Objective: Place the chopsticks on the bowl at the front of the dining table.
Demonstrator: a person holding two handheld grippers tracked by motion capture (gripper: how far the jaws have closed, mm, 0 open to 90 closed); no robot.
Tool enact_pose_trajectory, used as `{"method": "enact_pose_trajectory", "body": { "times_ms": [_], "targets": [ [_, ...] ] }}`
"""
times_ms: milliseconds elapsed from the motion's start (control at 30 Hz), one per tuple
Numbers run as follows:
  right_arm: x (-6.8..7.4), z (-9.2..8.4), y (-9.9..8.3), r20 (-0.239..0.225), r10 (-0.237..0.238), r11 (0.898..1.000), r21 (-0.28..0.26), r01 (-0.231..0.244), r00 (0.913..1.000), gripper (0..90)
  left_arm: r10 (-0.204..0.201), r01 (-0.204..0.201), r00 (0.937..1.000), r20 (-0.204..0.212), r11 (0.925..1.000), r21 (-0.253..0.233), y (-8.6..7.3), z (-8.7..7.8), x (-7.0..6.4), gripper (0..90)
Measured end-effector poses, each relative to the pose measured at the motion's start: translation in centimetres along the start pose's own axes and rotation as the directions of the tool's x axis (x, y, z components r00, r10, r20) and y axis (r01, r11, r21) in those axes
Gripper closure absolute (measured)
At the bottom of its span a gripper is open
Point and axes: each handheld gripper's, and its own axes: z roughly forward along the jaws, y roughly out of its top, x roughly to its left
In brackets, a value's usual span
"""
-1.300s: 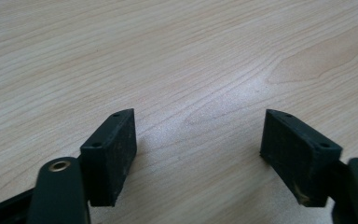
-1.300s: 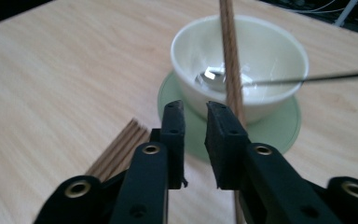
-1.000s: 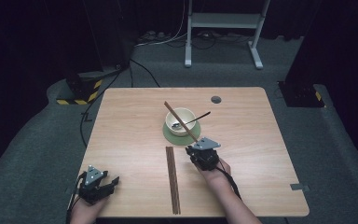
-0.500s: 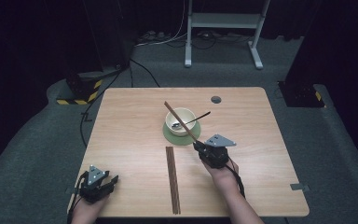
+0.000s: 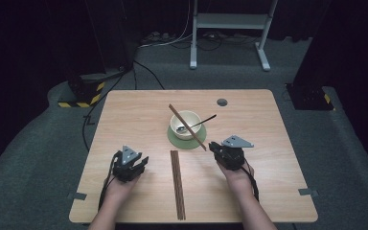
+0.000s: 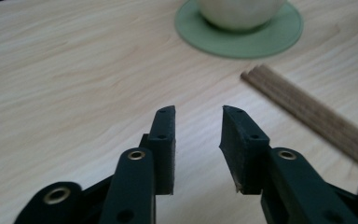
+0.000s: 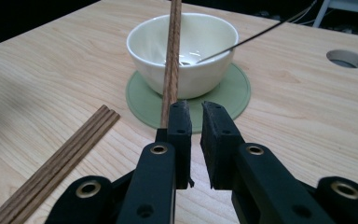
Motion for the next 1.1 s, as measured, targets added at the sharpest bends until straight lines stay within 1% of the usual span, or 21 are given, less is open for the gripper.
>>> {"method": "enact_pose_trajectory", "body": {
  "times_ms": [33,67,100,200,267,300,333,433,467,567,633,667,700,800,867,900,967,1000,1033,1067,1100],
  "targets": [
    [-0.1,0.1,-0.1,-0.003,0.000,1.000,0.006,0.000,1.0000,82.0,-0.004,0.004,0.9999,0.013,1.0000,-0.006,0.5,0.6,-0.3,67.7],
    [-0.2,0.2,-0.2,-0.002,0.000,1.000,0.011,0.000,1.0000,81.9,-0.021,0.021,0.9996,0.020,0.9997,-0.010,0.8,1.2,-0.6,69.8],
    [-0.2,0.4,-0.3,-0.003,-0.002,1.000,0.021,0.002,1.0000,82.0,-0.026,0.027,0.9995,0.020,0.9996,-0.009,1.1,1.6,-0.8,71.2],
    [-0.4,0.9,-0.6,-0.013,0.001,1.000,0.031,0.000,0.9999,82.0,-0.047,0.048,0.9980,0.044,0.9987,-0.018,2.1,3.2,-1.8,74.7],
    [-0.3,1.3,-0.8,-0.019,0.001,0.999,0.041,-0.001,0.9998,82.3,-0.038,0.039,0.9979,0.053,0.9990,-0.022,2.7,4.2,-2.5,75.2],
    [-0.3,1.4,-0.8,-0.024,0.000,0.999,0.046,0.001,0.9997,82.5,-0.026,0.027,0.9979,0.059,0.9995,-0.017,3.0,4.6,-2.8,75.2],
    [-0.2,1.5,-0.8,-0.027,-0.002,0.999,0.051,0.003,0.9996,82.6,-0.029,0.030,0.9977,0.062,0.9994,-0.018,3.3,5.0,-3.3,75.1],
    [0.1,1.6,-0.8,-0.033,-0.007,0.999,0.050,0.008,0.9994,82.7,-0.016,0.017,0.9972,0.073,0.9998,-0.015,4.0,6.1,-4.4,75.1],
    [0.2,1.6,-0.8,-0.033,-0.002,0.999,0.051,0.004,0.9995,82.7,-0.011,0.012,0.9972,0.074,0.9998,-0.012,4.3,6.4,-4.7,75.0],
    [0.5,1.6,-0.7,-0.044,-0.017,0.999,0.051,0.019,0.9989,82.7,-0.004,0.005,0.9961,0.088,0.9998,-0.017,5.0,6.9,-5.3,74.5],
    [0.8,1.7,-0.7,-0.048,-0.021,0.998,0.049,0.024,0.9986,82.7,-0.011,0.013,0.9955,0.095,0.9996,-0.025,5.3,7.1,-5.6,74.5],
    [1.0,1.7,-0.7,-0.052,-0.027,0.998,0.051,0.029,0.9983,82.7,-0.008,0.010,0.9955,0.094,0.9996,-0.026,5.4,7.2,-5.8,74.4],
    [1.3,1.8,-0.7,-0.052,-0.020,0.998,0.052,0.023,0.9984,82.7,-0.004,0.007,0.9955,0.094,0.9996,-0.028,5.6,7.3,-5.9,74.3],
    [1.7,1.9,-0.6,-0.067,-0.040,0.998,0.049,0.043,0.9969,82.7,-0.007,0.010,0.9955,0.094,0.9994,-0.033,5.8,7.5,-6.2,74.1],
    [2.0,1.9,-0.5,-0.076,-0.039,0.998,0.049,0.043,0.9963,82.7,-0.008,0.012,0.9952,0.098,0.9991,-0.040,5.9,7.7,-6.3,74.1],
    [2.2,2.0,-0.5,-0.080,-0.040,0.998,0.046,0.044,0.9960,82.7,-0.014,0.018,0.9954,0.095,0.9989,-0.043,5.9,7.7,-6.4,74.1],
    [2.6,2.1,-0.4,-0.088,-0.048,0.997,0.048,0.052,0.9950,82.7,-0.008,0.012,0.9952,0.098,0.9989,-0.045,6.0,7.8,-6.3,74.1],
    [2.8,2.2,-0.3,-0.089,-0.057,0.997,0.042,0.061,0.9944,82.7,-0.012,0.017,0.9952,0.097,0.9989,-0.045,6.0,7.8,-6.3,74.1],
    [3.1,2.3,-0.3,-0.094,-0.044,0.998,0.048,0.049,0.9946,82.7,-0.018,0.023,0.9951,0.097,0.9985,-0.049,6.0,7.9,-6.3,74.1],
    [3.1,2.3,-0.2,-0.099,-0.059,0.997,0.047,0.064,0.9933,82.7,-0.018,0.022,0.9953,0.096,0.9987,-0.046,6.0,7.9,-6.3,74.1],
    [3.4,2.4,-0.2,-0.106,-0.057,0.997,0.050,0.062,0.9927,82.6,-0.019,0.023,0.9955,0.093,0.9986,-0.047,6.0,7.9,-6.3,74.1]
  ]
}}
